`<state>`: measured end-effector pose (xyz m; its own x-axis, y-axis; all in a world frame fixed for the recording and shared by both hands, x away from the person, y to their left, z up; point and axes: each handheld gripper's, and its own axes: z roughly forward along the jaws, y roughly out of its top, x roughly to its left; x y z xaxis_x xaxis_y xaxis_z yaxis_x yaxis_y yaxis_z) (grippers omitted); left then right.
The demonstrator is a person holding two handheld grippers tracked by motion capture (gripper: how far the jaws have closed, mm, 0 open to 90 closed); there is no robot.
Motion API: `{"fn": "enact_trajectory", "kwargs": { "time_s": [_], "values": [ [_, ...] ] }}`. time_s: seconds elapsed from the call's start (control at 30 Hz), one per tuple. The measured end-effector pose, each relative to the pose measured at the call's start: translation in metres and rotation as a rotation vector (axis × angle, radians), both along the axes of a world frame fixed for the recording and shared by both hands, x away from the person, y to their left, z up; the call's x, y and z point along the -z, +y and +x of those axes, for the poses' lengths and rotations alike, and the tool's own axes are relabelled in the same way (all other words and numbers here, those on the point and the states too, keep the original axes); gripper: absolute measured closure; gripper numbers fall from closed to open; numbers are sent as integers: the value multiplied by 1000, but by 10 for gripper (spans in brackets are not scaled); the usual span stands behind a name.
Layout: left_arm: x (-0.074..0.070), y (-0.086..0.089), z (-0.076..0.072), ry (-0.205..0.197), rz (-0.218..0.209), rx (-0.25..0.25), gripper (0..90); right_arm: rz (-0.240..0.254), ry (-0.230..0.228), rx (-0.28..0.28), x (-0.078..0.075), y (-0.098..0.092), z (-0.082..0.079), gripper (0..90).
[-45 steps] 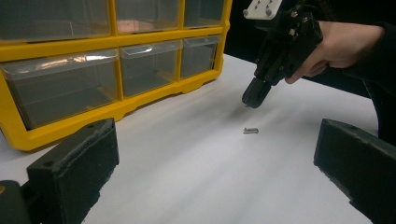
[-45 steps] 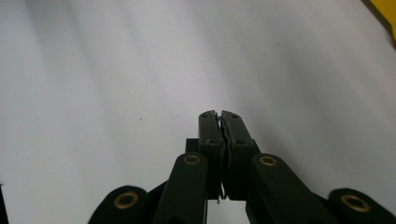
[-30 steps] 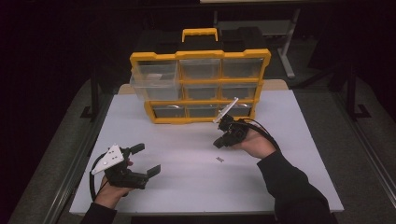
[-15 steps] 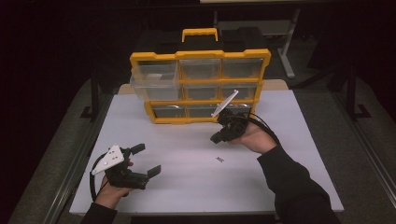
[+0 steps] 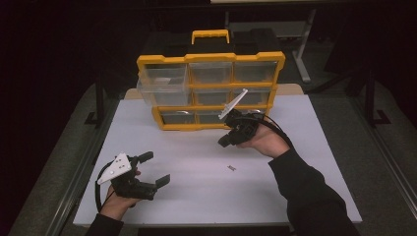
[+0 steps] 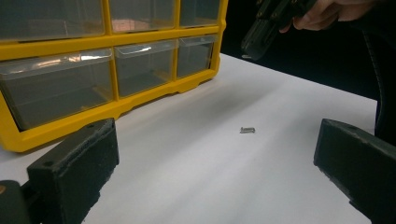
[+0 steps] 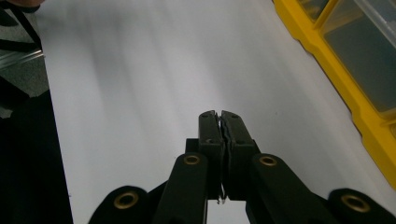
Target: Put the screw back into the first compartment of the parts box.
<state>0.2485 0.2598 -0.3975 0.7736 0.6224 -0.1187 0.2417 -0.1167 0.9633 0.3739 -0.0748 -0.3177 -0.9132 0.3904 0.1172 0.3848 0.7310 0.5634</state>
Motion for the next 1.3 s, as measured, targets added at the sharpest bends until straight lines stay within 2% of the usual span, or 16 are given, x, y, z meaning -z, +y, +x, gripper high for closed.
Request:
{"fn": "enact_trajectory", "kwargs": {
  "time_s": [0.73,0.77,0.93,1.17,1.3],
  "values": [
    [1,-1,1,-1,3,7,0,54,-46,8,-36,6,8,879],
    [1,-1,1,0,4,6,0,63,-60,1,-37,6,9,879],
    [0,0,0,6,8,5,0,85,-65,6,-47,6,10,879],
    [0,0,1,-8,18,12,0,91,-83,4,-60,10,12,879],
    [0,0,1,-4,15,10,0,96,-95,5,-67,12,15,879]
  ]
}}
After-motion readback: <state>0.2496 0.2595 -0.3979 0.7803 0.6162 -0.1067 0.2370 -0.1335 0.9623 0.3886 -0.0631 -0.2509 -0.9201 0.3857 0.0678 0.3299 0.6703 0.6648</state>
